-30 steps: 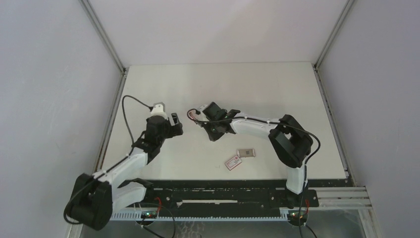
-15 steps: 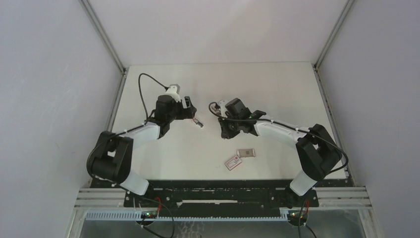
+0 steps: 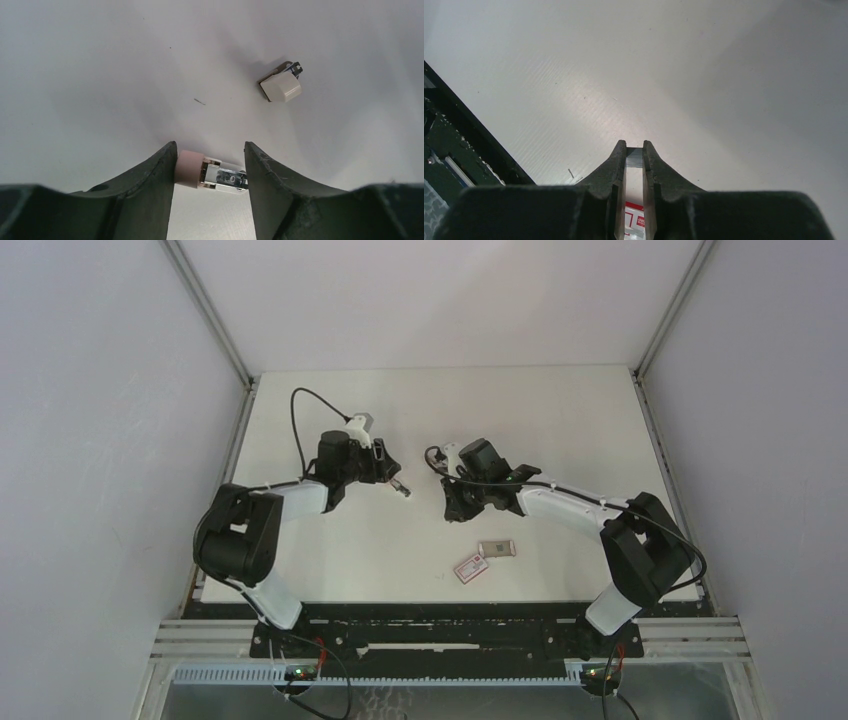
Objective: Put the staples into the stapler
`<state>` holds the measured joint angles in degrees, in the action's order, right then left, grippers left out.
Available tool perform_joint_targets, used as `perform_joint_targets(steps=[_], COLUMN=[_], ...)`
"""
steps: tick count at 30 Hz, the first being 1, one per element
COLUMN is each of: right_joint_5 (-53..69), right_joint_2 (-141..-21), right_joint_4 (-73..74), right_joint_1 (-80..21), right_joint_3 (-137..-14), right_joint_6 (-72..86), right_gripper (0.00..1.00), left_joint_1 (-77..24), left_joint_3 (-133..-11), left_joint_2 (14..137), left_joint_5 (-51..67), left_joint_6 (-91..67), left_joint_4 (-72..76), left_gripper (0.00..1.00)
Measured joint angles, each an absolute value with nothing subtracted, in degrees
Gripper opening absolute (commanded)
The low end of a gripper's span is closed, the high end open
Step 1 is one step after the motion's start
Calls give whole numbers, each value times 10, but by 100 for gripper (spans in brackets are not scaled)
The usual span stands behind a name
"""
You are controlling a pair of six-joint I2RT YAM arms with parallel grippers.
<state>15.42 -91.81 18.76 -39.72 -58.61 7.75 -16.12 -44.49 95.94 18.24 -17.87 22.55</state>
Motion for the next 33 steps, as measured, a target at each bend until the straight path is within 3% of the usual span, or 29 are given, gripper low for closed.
perform_joint_targets(steps=[7,16,33], right_joint_5=[158,161,128], right_joint_2=[-918,-914,-896], right_joint_4=[186,184,136], right_joint_1=[-395,-394,-429], right_joint_3=[-585,-583,-559], right_joint_6=[79,79,75], right_gripper=[5,5,5], left_joint_1=[-159,-159,-276], left_joint_3=[-445,-445,-382], left_joint_2=[974,976,915], left_joint_5=[195,204,219], left_joint_6=[-178,-169,-177], left_joint_4=[234,235,227], left_gripper=[43,17,15])
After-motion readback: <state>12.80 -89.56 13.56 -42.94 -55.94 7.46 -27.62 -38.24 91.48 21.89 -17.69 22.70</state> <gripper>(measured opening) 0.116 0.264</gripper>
